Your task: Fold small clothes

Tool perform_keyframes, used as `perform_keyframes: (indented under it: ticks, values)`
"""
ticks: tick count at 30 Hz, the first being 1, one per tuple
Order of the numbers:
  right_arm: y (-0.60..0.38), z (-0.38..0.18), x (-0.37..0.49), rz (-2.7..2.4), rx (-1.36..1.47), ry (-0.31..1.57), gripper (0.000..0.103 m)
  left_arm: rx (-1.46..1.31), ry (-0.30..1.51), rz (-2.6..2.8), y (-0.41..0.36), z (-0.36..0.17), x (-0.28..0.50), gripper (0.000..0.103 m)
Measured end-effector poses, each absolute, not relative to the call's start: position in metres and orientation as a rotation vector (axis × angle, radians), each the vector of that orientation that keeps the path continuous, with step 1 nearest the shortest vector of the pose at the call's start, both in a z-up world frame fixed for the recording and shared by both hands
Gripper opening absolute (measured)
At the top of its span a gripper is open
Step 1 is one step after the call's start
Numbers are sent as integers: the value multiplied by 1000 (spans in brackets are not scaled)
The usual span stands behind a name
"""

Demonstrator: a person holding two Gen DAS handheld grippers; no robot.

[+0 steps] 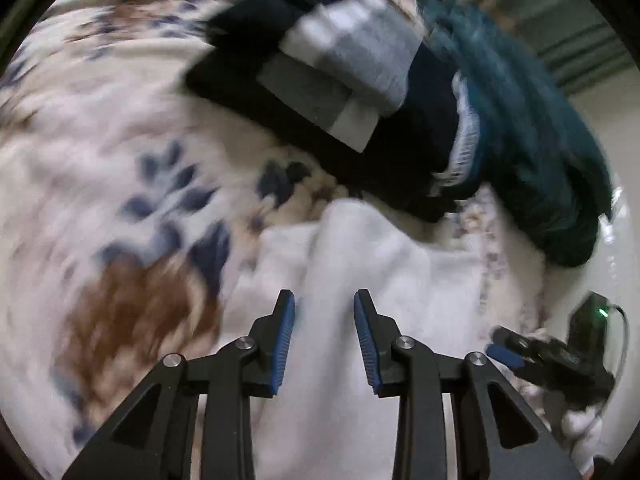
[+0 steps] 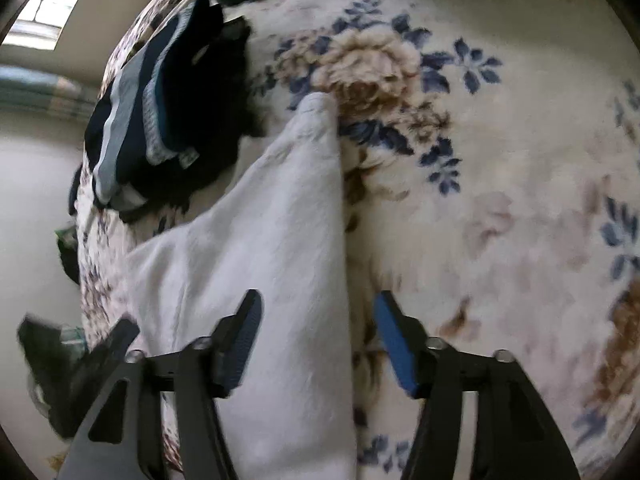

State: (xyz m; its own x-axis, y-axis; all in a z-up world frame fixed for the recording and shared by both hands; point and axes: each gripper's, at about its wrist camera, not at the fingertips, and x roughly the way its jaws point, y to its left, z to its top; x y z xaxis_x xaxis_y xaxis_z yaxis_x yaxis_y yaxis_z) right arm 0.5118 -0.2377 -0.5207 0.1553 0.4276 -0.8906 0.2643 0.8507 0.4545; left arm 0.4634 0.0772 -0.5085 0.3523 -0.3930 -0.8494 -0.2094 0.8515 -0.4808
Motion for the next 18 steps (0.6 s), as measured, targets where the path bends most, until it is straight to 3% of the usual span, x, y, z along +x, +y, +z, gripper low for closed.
perform_keyframes:
  ticks: [2, 3, 4, 9, 14, 18]
  values:
    - [-239, -540, 522, 141, 648, 1447, 67, -557, 1245, -154, 68, -514, 478, 28]
    - [-237, -546, 524, 141, 666, 1453, 67, -527, 1226, -141, 64, -511, 478, 21]
    - [-238, -553, 528, 149, 692, 1456, 67, -501, 1208, -138, 62, -508, 478, 6]
    - [-230, -564, 543, 174, 692, 1466, 67, -403, 1190, -33, 74, -501, 483, 6]
    - [-227, -572, 547, 182, 700, 1486, 67, -505, 1265, 12, 96, -534, 498, 7]
    - [-229, -563, 539, 210, 714, 1490, 67, -596, 1270, -16, 99, -523, 492, 14]
